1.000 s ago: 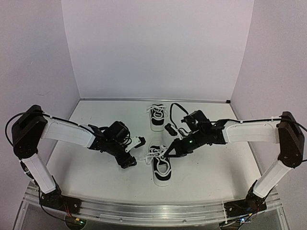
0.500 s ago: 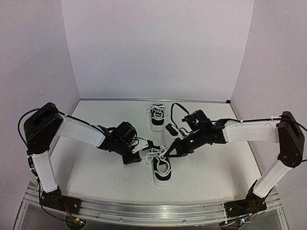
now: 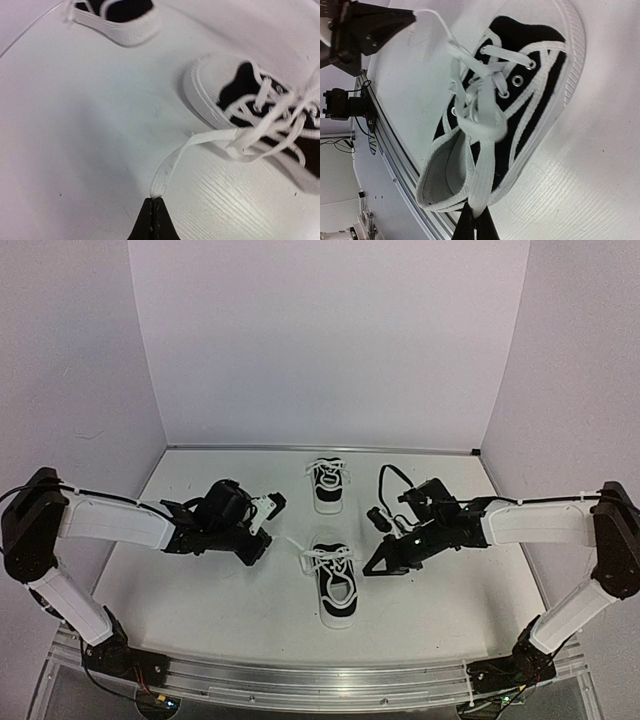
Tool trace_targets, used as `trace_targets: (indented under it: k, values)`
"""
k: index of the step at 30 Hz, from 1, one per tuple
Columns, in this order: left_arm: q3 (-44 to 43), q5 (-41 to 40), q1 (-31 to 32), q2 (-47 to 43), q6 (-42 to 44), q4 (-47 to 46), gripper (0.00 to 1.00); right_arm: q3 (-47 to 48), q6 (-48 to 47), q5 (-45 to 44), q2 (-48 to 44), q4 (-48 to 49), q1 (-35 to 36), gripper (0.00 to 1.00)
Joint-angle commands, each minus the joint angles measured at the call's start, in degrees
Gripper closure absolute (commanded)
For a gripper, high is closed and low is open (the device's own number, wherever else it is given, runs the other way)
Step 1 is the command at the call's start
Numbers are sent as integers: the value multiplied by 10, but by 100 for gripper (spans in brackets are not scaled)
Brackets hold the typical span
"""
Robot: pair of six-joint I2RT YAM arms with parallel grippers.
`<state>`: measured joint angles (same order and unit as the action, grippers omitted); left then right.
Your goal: Tie the shoes
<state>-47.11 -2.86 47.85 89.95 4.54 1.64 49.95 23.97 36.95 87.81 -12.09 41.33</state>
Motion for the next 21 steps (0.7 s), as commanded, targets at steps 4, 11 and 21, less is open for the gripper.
trace_targets:
  k: [4, 11, 21]
  values:
    - [20, -122, -14, -96, -207, 67, 100, -58, 68, -100, -98, -34, -78, 100]
    - [42, -173, -45, -175, -324, 149, 100, -109, 136, -226, -210, -97, -173, 100]
    - [94, -144, -48, -199, -369, 172, 100, -135, 216, -364, -255, -209, -233, 100]
